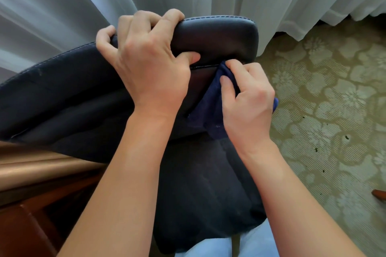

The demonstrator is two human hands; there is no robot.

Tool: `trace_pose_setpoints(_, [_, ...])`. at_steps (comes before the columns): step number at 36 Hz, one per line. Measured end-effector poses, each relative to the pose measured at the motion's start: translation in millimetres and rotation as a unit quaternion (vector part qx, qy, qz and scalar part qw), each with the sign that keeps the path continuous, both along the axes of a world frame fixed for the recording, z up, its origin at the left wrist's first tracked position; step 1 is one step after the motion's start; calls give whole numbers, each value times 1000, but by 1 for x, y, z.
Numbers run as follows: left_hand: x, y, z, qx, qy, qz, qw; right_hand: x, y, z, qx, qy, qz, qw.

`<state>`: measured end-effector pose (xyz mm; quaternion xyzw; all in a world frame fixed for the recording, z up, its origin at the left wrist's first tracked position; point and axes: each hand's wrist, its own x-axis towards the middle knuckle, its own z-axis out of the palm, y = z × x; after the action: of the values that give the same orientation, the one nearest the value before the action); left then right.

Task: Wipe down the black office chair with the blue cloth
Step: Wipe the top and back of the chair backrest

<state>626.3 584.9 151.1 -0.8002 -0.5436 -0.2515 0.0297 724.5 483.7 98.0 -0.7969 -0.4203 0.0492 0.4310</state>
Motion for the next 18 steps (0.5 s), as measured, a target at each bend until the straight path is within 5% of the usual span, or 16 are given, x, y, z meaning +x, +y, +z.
trace_pose_setpoints(18, [-3, 3, 3, 3, -8, -9, 1000, -37, 26, 12, 5, 23, 109, 994])
